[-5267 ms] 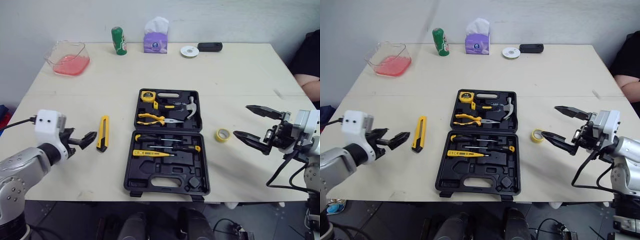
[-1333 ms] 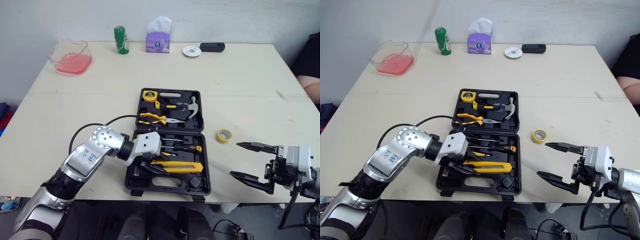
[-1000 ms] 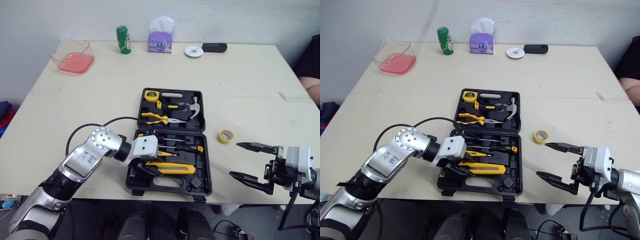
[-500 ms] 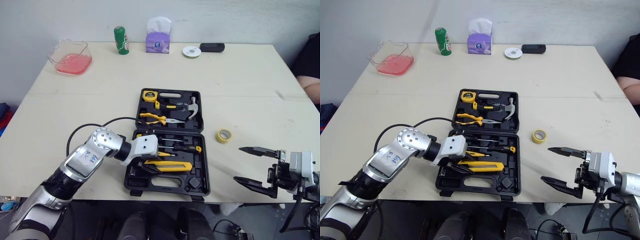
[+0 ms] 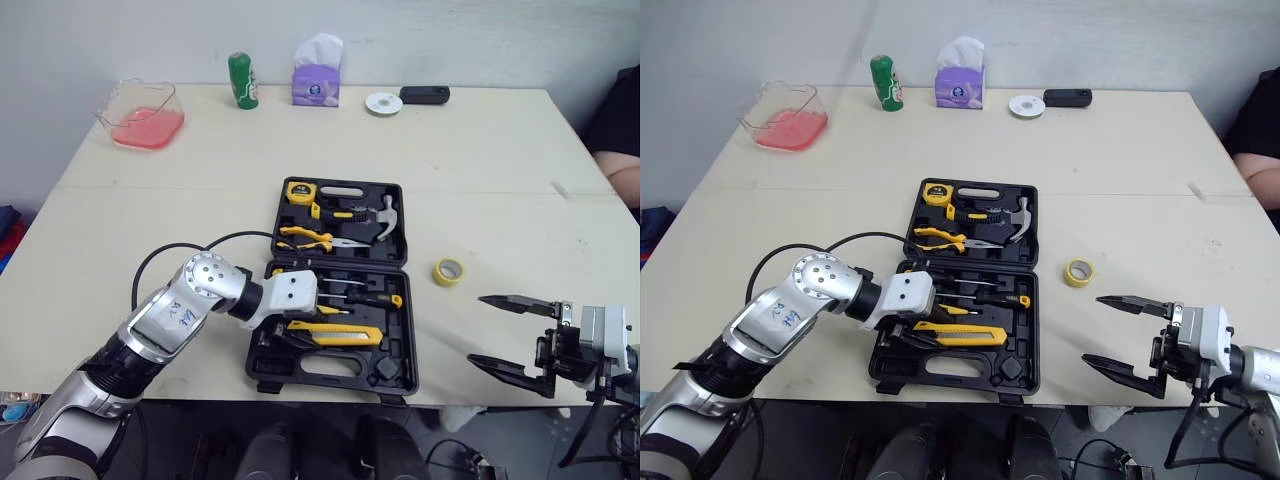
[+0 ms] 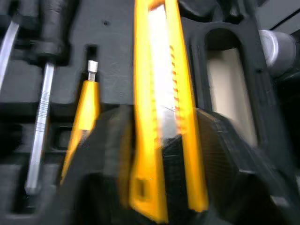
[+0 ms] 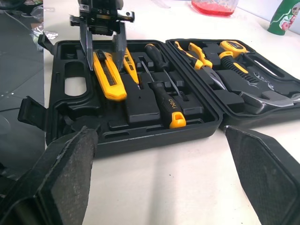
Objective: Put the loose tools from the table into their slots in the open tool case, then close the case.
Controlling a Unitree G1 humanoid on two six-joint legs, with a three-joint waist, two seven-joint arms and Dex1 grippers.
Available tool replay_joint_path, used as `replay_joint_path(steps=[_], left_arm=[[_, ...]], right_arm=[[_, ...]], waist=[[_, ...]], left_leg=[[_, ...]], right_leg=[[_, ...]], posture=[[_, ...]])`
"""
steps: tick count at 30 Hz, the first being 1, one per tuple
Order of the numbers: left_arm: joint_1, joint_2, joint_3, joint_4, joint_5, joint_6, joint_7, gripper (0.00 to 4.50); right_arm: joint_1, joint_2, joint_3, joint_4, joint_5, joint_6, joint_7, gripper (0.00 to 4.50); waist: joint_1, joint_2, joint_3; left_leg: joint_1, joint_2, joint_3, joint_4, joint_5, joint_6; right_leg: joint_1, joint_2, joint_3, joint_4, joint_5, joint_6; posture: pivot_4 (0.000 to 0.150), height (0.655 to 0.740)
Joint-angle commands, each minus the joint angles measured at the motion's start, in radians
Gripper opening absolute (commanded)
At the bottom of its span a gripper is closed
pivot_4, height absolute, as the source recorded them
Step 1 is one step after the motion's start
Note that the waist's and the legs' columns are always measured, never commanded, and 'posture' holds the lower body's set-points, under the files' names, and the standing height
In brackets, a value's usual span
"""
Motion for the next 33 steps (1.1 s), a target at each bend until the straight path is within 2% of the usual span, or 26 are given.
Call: replay_joint_path(steps=[1, 12, 16, 21, 24, 29, 30, 33], left_arm=[[0.023, -0.006, -0.005, 0.005, -0.015, -0.028, -0.038, 3.5], [0.032, -0.056, 0.145, 0.03, -0.12, -0.179, -0.068, 3.5], [0.031, -0.083, 0.225, 0.029, -0.219, -0.169, -0.086, 3.5], [0.034, -0.103, 0.277, 0.052, -0.256, -0.245, -0.108, 3.5], [0.035, -0.101, 0.286, 0.049, -0.271, -0.246, -0.113, 2.61], [0.067, -0.104, 0.272, 0.014, -0.292, -0.25, -0.131, 0.32], [0.071, -0.107, 0.26, 0.012, -0.282, -0.253, -0.129, 0.07], [0.087, -0.116, 0.217, 0.008, -0.246, -0.254, -0.113, 0.07]], right_arm=[[-0.015, -0.01, -0.01, -0.047, 0.018, 0.023, -0.025, 4.5], [-0.072, -0.023, 0.01, -0.086, 0.015, 0.093, -0.055, 4.5], [-0.085, -0.023, 0.014, -0.079, 0.01, 0.098, -0.053, 4.5], [-0.095, -0.024, 0.017, -0.071, 0.006, 0.097, -0.049, 4.5], [-0.099, -0.025, 0.017, -0.066, 0.005, 0.095, -0.045, 4.5], [-0.083, -0.026, 0.005, -0.067, 0.01, 0.092, -0.03, 4.5], [-0.083, -0.026, 0.006, -0.067, 0.01, 0.092, -0.029, 4.5], [-0.083, -0.02, 0.014, -0.069, 0.007, 0.09, -0.03, 4.5]], waist=[[0.0, 0.0, 0.0], [0.001, 0.0, 0.0], [0.001, 0.0, 0.0], [0.001, 0.0, 0.0], [0.001, 0.0, 0.0], [0.001, 0.0, 0.0], [0.001, 0.0, 0.0], [0.002, 0.0, 0.0]], left_leg=[[0.0, 0.0, 0.0, 0.0, 0.0, 0.0], [-0.001, 0.0, -0.001, 0.003, 0.0, 0.0], [-0.002, 0.0, -0.002, 0.004, 0.0, 0.0], [-0.002, 0.0, -0.002, 0.004, 0.0, 0.0], [-0.002, 0.0, -0.002, 0.005, 0.0, 0.0], [-0.002, 0.0, -0.002, 0.005, 0.0, 0.0], [-0.002, 0.0, -0.002, 0.005, 0.0, 0.0], [-0.002, 0.0, -0.002, 0.006, 0.0, 0.0]], right_leg=[[0.0, 0.0, 0.0, 0.0, 0.0, 0.0], [0.0, -0.001, -0.001, 0.001, 0.0, 0.0], [0.0, -0.001, -0.001, 0.002, 0.0, 0.0], [0.0, 0.0, -0.001, 0.002, 0.0, 0.0], [0.0, 0.0, -0.001, 0.002, 0.0, 0.0], [0.0, 0.0, -0.001, 0.002, 0.0, 0.0], [0.0, 0.0, -0.001, 0.002, 0.0, 0.0], [0.0, 0.0, -0.001, 0.003, 0.0, 0.0]], posture=[[0.15, 0.74], [0.15, 0.74], [0.15, 0.74], [0.15, 0.74], [0.15, 0.74], [0.15, 0.74], [0.15, 0.74], [0.15, 0.74]])
